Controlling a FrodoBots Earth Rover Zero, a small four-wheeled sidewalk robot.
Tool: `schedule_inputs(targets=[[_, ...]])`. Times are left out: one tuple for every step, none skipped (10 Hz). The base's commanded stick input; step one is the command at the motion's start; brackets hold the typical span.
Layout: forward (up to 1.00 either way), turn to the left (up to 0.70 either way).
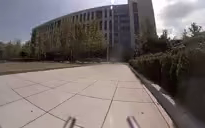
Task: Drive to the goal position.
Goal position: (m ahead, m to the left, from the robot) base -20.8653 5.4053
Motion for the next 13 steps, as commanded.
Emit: schedule_inputs(targets=[[0.00, 0.00], [0.00, 0.00], [0.00, 0.00], [0.00, 0.00], [0.47, 0.00], [0.70, 0.00], [0.70, 0.00], [0.70, 0.00], [0.70, 0.00], [0.70, 0.00], [0.70, 0.00], [0.70, 0.00], [0.70, 0.00]])
